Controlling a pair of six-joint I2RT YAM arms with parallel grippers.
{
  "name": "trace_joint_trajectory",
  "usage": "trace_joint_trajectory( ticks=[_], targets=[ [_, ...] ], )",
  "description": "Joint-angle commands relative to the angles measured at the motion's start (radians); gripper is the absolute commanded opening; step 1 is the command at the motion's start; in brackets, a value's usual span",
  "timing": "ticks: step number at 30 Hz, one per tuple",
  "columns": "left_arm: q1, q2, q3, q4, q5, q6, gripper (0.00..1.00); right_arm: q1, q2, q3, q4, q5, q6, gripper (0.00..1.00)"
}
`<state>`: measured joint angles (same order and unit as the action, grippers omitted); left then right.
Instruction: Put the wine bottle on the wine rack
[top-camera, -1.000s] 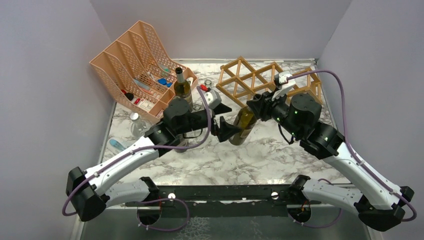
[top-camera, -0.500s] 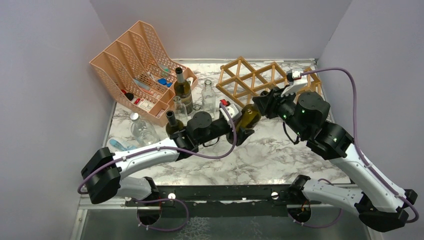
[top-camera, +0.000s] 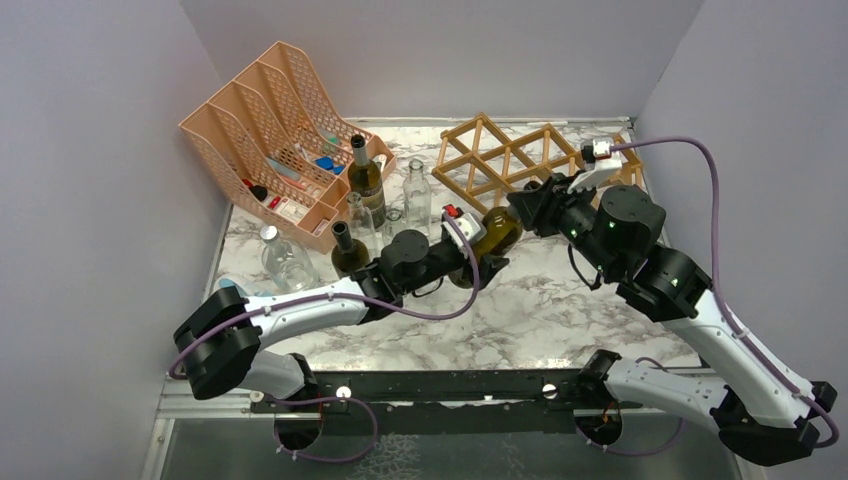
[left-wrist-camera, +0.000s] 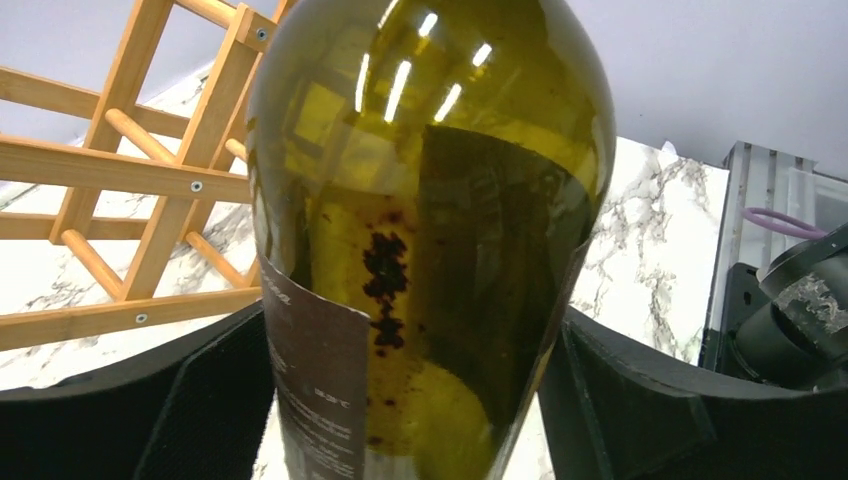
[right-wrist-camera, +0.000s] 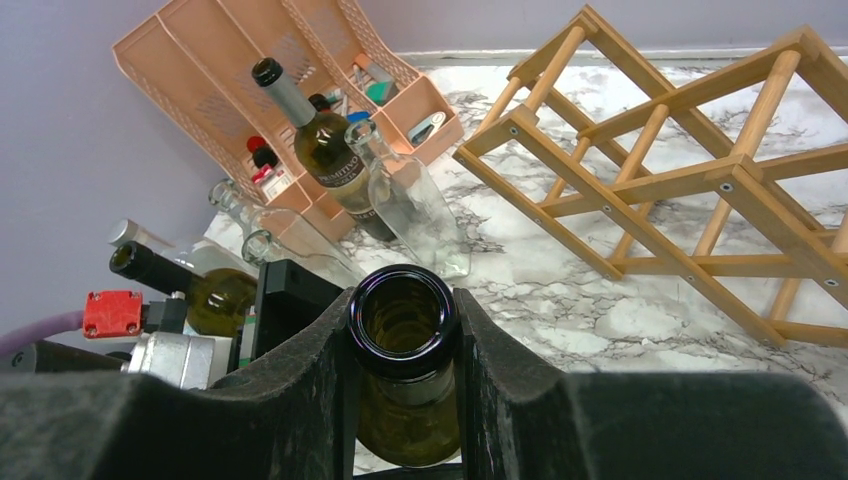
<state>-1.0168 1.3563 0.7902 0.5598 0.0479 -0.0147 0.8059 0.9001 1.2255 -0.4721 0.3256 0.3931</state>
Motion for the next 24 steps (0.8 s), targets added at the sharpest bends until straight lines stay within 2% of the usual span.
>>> trace_joint_trajectory(
  ticks=[1, 3, 6, 7, 8, 9, 10, 11, 13, 16, 24],
  targets=[
    [-0.005, 0.011, -0.023, 0.085, -0.02, 0.037, 0.83, 0.005, -0.044, 0.047, 0.077, 0.02, 0.057, 0.01],
    [-0.005, 0.018, -0.017, 0.092, -0.017, 0.065, 0.7, 0.005, -0.049, 0.051, 0.06, 0.017, 0.062, 0.01],
    [-0.005, 0.031, 0.003, 0.092, -0.011, 0.117, 0.37, 0.005, -0.057, 0.056, 0.025, 0.014, 0.065, 0.02],
    [-0.005, 0.033, 0.014, 0.092, 0.001, 0.146, 0.21, 0.006, -0.06, 0.059, 0.011, 0.015, 0.066, 0.06],
    [-0.005, 0.034, 0.022, 0.092, 0.015, 0.175, 0.02, 0.006, -0.063, 0.062, -0.009, 0.018, 0.068, 0.16],
    [-0.005, 0.032, 0.028, 0.092, 0.022, 0.196, 0.0, 0.006, -0.067, 0.068, -0.038, 0.024, 0.073, 0.32],
    [-0.005, 0.032, 0.033, 0.091, 0.031, 0.219, 0.0, 0.005, -0.075, 0.073, -0.066, 0.026, 0.074, 0.54],
    [-0.005, 0.03, 0.038, 0.091, 0.047, 0.247, 0.0, 0.006, -0.088, 0.07, -0.082, 0.022, 0.069, 0.68],
    [-0.005, 0.027, 0.047, 0.092, 0.066, 0.311, 0.0, 0.005, -0.129, 0.057, -0.097, 0.019, 0.055, 0.8],
    [-0.005, 0.02, 0.055, 0.092, 0.105, 0.434, 0.0, 0.006, -0.186, 0.065, -0.134, 0.0, 0.051, 0.88],
    [-0.004, 0.001, 0.096, 0.091, 0.272, 0.84, 0.0, 0.006, -0.139, 0.266, -0.439, -0.055, 0.031, 0.83]
  ],
)
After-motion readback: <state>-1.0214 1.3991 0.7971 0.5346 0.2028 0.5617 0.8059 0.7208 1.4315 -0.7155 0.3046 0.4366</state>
